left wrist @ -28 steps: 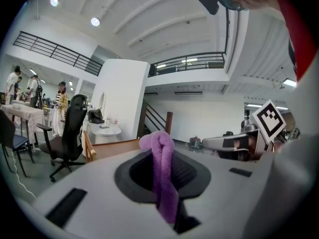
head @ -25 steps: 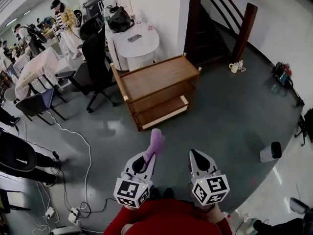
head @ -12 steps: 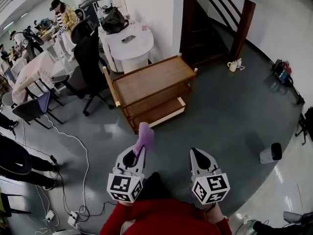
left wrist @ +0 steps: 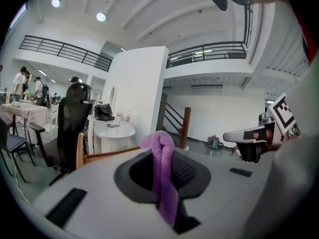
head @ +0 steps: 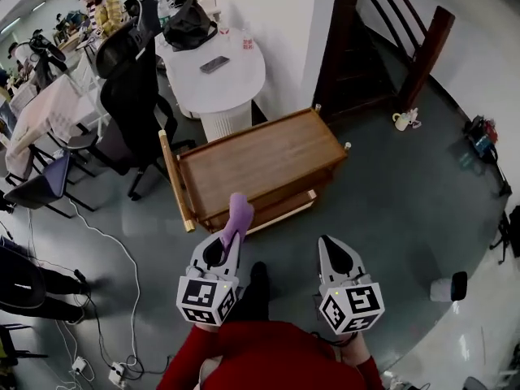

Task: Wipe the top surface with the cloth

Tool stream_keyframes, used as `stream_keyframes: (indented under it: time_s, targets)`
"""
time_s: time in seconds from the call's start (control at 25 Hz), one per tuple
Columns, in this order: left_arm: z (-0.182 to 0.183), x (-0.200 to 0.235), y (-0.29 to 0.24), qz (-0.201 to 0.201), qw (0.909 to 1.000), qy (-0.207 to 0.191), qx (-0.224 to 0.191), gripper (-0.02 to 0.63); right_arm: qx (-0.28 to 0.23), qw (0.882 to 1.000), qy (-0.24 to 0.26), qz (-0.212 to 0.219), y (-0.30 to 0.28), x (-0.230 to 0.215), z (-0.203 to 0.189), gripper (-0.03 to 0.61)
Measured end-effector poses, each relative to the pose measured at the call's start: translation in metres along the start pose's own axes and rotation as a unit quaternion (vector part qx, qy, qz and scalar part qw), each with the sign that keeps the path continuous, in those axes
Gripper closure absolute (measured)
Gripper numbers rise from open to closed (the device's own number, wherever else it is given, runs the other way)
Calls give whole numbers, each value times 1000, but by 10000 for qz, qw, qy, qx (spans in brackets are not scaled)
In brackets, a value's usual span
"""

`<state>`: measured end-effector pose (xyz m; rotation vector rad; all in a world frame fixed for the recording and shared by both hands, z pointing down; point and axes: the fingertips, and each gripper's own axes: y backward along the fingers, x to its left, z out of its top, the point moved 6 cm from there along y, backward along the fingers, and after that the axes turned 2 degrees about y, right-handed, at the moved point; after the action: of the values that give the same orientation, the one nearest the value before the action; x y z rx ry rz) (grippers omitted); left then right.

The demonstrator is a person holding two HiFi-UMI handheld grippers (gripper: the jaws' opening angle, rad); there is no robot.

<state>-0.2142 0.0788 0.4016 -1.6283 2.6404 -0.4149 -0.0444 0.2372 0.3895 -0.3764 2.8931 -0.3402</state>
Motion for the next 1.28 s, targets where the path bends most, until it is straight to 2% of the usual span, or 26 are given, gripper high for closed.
stream_keyframes:
  time_s: [0.16,0.44,0.68,0.96,1.28]
  targets:
    - [29,29,-59,-94,10000,8,5,566,-13,9999,92,66,-74,-17,39,575]
    - [51,42,-117,76,9999,98,36,566,169,9994,107,287,-144,-50,71,575]
    - [62,52,-161,539,9979,356,103,565,339,9965,245,717,-201,-85,93,575]
    - [75,52,-194,1248,9908,495,171,565,531,9901,345,1250,-242,-119,117,575]
    - [79,49,-206,1628,9855,458,117,566,750,9808,306,1774,-272,-122,111,575]
